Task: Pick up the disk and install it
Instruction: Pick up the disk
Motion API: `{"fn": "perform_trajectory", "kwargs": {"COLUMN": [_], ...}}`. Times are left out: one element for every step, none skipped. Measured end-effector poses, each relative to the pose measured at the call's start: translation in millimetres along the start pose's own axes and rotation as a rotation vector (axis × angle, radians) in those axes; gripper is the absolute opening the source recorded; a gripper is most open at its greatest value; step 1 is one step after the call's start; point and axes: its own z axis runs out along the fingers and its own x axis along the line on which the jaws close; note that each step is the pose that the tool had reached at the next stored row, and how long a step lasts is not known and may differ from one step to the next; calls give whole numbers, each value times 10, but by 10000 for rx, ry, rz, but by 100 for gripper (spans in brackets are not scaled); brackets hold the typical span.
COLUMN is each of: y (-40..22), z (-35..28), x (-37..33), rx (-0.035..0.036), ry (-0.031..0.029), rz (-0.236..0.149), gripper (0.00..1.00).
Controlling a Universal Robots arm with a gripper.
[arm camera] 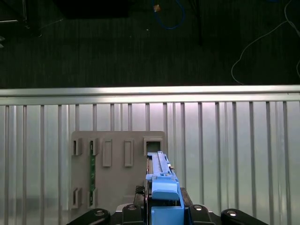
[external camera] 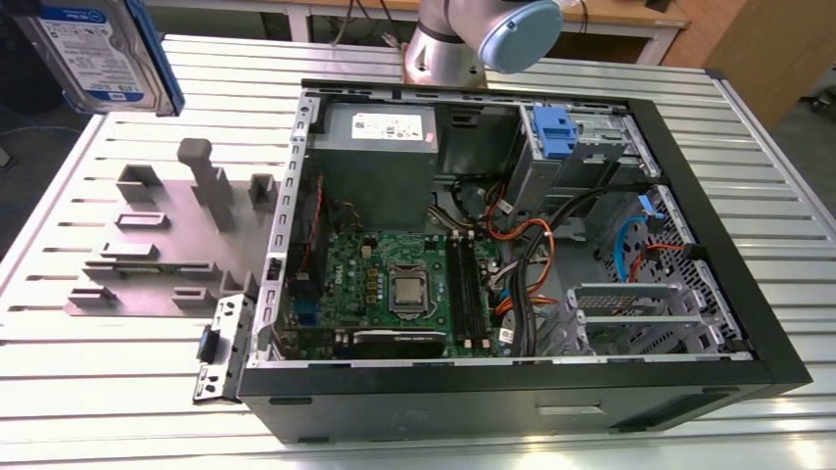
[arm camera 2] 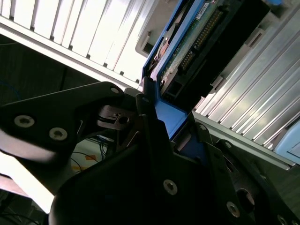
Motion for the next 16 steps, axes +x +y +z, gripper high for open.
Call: {"fn": "perform_trajectory", "kwargs": {"y": [1,1,1,1,1,1,1,1,1,1,1,1,1,1,1,1], "z": [-4,-7,-12,-17,-21,-22,-26,-27,-27,-28,-28,-28,-27,-28,-28,-28], "x": [0,-1,-1,-1,-1,-1,-1,-1,-1,-1,-1,-1,-1,-1,-1,-1], "rx": [1,1,-1,-1,0,1,0,0,0,0,0,0,0,0,0,0], "ry": [0,-1,0,0,0,-1,0,0,0,0,0,0,0,0,0,0], "rz": [0,1,1,1,2,1,2,1,1,2,2,2,1,2,2,2], "gripper": [36,36,36,36,36,36,36,36,36,36,36,36,36,36,36,36]}}
